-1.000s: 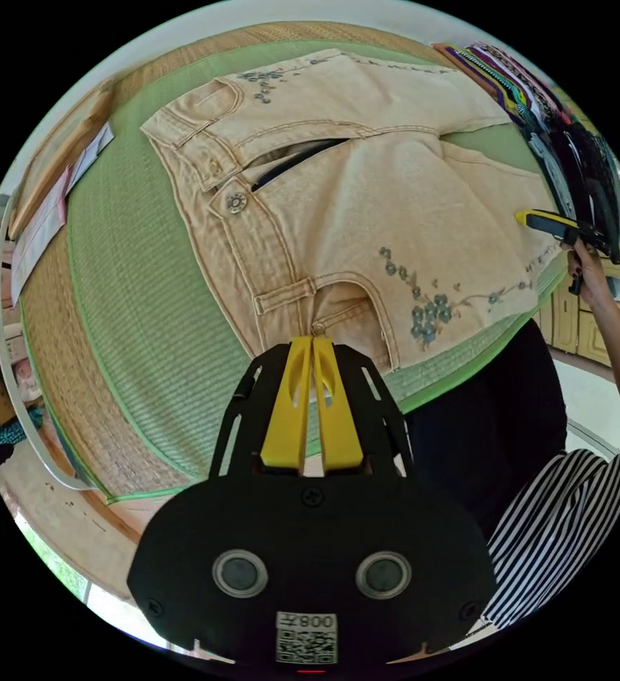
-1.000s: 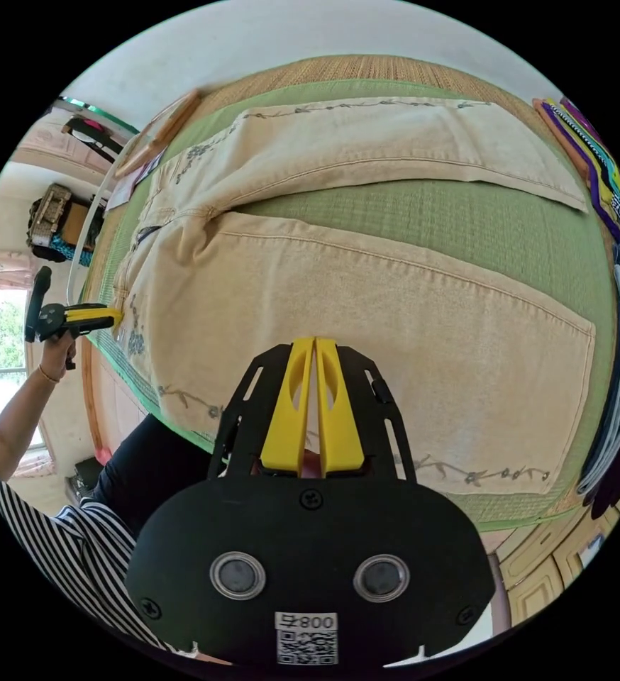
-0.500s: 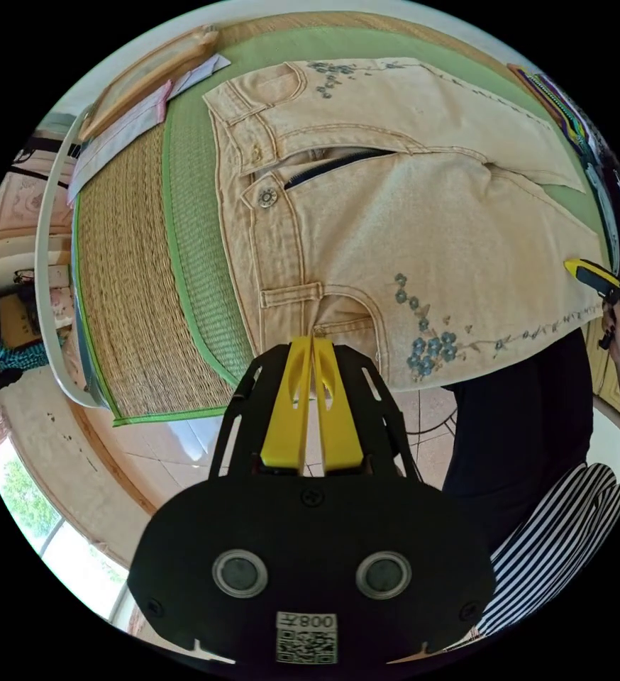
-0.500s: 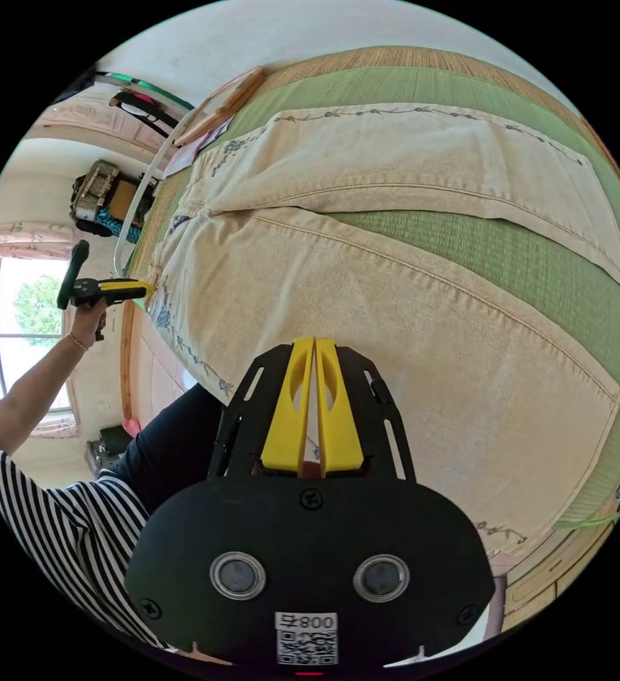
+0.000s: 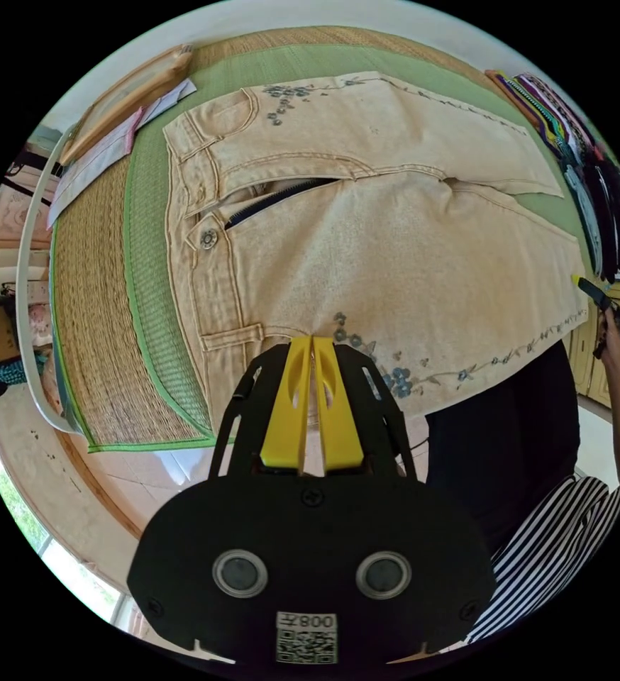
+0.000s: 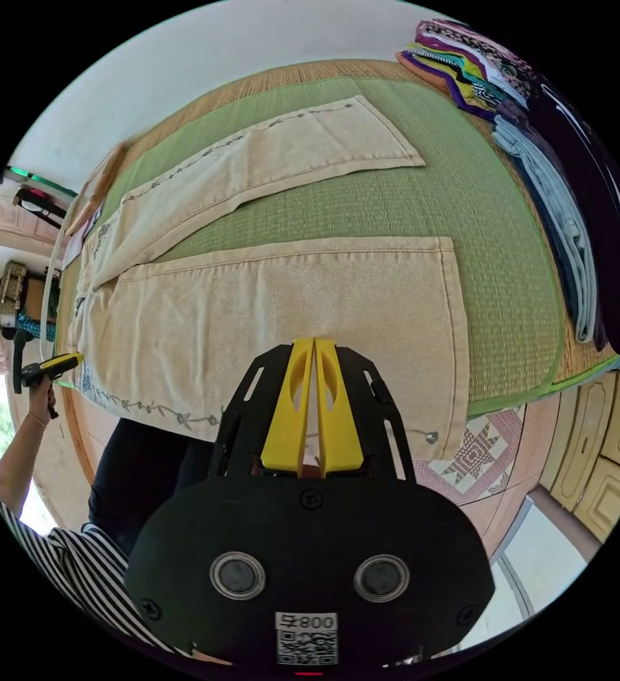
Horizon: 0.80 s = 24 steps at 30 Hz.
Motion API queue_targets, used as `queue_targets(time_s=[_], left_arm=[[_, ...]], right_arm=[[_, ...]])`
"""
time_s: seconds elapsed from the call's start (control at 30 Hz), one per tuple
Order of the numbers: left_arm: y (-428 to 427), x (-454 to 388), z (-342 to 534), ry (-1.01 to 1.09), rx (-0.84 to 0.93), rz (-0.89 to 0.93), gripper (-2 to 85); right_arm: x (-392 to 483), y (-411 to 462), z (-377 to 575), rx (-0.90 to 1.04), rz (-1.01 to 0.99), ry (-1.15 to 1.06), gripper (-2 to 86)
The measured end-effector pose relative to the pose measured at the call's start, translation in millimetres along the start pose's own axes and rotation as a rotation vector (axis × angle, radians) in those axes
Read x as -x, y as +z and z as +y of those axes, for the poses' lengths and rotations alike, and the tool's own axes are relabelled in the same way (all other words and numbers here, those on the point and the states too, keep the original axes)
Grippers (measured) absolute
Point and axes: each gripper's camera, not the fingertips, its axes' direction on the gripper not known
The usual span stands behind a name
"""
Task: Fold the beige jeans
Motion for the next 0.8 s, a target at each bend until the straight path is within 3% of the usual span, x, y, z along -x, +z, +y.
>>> queue_targets(time_s=[0.27,0.53,0.8], left_arm=[[4,30,-5,-0.107,0.008,0.145,0.1],[-16,27,-15,-0.036,-0.186,0.258,0.1],[-21,3,-55,0.113,-0.238,0.307,0.2]], right_arm=[[19,-3,-26,0.040,0.119,-0.168,0.1],[-14,-15,-25,0.015,-0.112,-0.047,0.1],[-41,-21,-30,-0.003,-0.212,0.066,0.1]])
